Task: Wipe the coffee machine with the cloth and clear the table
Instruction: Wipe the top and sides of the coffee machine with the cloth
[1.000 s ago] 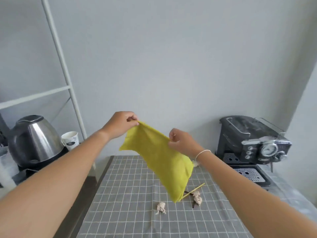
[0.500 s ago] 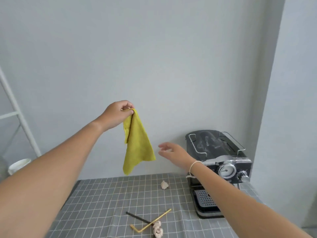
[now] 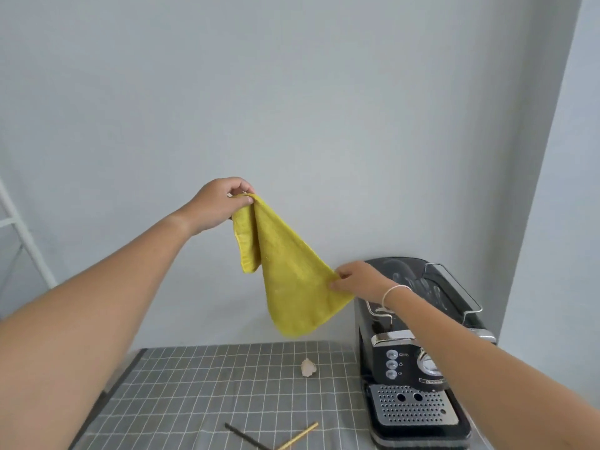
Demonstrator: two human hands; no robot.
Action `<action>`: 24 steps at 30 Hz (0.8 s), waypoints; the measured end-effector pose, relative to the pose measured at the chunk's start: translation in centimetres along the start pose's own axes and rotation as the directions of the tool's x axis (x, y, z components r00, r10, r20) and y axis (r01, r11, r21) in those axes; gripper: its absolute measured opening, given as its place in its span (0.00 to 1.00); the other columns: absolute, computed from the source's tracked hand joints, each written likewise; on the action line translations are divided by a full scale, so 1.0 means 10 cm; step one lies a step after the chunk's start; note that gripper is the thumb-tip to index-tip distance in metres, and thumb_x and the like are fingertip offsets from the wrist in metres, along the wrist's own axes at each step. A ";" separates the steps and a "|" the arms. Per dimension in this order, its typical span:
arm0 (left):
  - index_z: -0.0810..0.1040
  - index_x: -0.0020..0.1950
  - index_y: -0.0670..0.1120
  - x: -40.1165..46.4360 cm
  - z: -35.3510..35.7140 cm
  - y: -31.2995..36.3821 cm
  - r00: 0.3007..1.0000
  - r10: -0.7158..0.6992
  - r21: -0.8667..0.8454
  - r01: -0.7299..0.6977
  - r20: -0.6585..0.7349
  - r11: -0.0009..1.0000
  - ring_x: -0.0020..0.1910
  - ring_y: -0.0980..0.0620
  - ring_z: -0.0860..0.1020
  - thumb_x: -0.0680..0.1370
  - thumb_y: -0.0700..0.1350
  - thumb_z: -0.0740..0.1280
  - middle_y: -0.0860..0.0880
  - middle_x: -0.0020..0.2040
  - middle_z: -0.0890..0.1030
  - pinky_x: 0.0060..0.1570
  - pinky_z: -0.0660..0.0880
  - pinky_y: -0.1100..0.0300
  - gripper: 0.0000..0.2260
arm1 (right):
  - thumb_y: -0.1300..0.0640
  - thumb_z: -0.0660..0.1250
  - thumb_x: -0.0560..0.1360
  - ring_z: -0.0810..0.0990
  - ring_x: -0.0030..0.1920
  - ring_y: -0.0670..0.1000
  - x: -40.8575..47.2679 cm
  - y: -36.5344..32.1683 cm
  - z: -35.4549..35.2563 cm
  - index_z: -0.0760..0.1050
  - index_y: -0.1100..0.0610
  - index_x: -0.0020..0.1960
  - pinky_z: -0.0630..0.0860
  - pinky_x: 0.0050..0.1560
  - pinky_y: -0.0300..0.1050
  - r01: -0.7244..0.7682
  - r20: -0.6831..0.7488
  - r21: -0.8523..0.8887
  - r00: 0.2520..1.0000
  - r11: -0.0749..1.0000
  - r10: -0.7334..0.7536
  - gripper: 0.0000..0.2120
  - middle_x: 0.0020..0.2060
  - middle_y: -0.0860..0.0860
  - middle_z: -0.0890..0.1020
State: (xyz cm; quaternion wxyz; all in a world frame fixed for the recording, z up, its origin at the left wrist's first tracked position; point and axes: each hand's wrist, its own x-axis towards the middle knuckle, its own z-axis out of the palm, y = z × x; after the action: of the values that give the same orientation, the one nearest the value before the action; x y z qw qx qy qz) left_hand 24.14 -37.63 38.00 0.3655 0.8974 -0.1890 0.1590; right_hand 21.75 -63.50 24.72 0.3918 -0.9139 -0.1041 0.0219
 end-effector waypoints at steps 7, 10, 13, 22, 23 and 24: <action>0.80 0.44 0.49 0.23 0.13 -0.41 0.991 -0.050 -0.194 0.073 0.124 0.978 0.41 0.53 0.78 0.79 0.37 0.66 0.48 0.43 0.78 0.48 0.77 0.58 0.08 | 0.60 0.66 0.74 0.72 0.35 0.49 -0.17 -0.01 -0.79 0.76 0.54 0.34 0.71 0.43 0.42 0.003 -0.375 0.276 0.921 0.961 0.104 0.09 0.32 0.51 0.75; 0.80 0.45 0.49 0.27 0.33 -0.44 0.977 -0.001 -0.261 0.058 0.215 0.964 0.35 0.59 0.81 0.79 0.36 0.66 0.48 0.42 0.79 0.41 0.81 0.66 0.09 | 0.60 0.66 0.74 0.76 0.38 0.48 -0.30 0.00 -1.01 0.77 0.55 0.40 0.75 0.43 0.41 0.051 -0.473 0.381 0.869 0.923 0.147 0.05 0.36 0.50 0.78; 0.80 0.47 0.48 0.34 0.38 -0.36 0.971 0.022 -0.386 0.075 0.240 0.919 0.34 0.62 0.82 0.79 0.36 0.66 0.48 0.43 0.80 0.38 0.82 0.68 0.08 | 0.59 0.67 0.74 0.76 0.39 0.47 -0.40 -0.02 -1.25 0.78 0.56 0.47 0.75 0.42 0.40 0.114 -0.539 0.496 0.818 0.861 0.202 0.03 0.38 0.49 0.77; 0.79 0.48 0.44 0.07 1.45 -0.51 0.879 -0.128 -0.583 0.406 0.459 0.703 0.31 0.59 0.83 0.79 0.33 0.64 0.50 0.36 0.84 0.34 0.82 0.65 0.08 | 0.57 0.68 0.72 0.75 0.46 0.53 -0.33 0.61 -1.37 0.80 0.53 0.48 0.72 0.48 0.46 -0.147 -0.614 0.269 0.735 0.952 0.286 0.05 0.40 0.50 0.76; 0.78 0.49 0.44 0.03 1.54 -0.55 0.879 -0.169 -0.585 0.429 0.446 0.688 0.32 0.58 0.83 0.79 0.34 0.63 0.47 0.40 0.83 0.36 0.82 0.63 0.07 | 0.57 0.67 0.73 0.76 0.48 0.55 -0.28 0.67 -1.31 0.79 0.55 0.53 0.70 0.48 0.45 -0.192 -0.629 0.218 0.722 0.957 0.288 0.09 0.41 0.51 0.76; 0.78 0.53 0.44 0.00 1.64 -0.59 0.888 -0.214 -0.564 0.429 0.407 0.706 0.36 0.56 0.83 0.80 0.35 0.63 0.44 0.46 0.81 0.40 0.82 0.61 0.07 | 0.57 0.66 0.74 0.77 0.52 0.57 -0.23 0.70 -1.22 0.77 0.56 0.57 0.69 0.49 0.44 -0.241 -0.644 0.169 0.707 0.956 0.293 0.13 0.44 0.53 0.76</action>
State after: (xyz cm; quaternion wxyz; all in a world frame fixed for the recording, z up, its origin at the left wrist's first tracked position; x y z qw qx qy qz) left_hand 29.21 -45.50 23.30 0.6363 0.7508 -0.1253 -0.1259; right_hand 22.21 -77.36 28.02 0.4285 -0.8523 0.1757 -0.2433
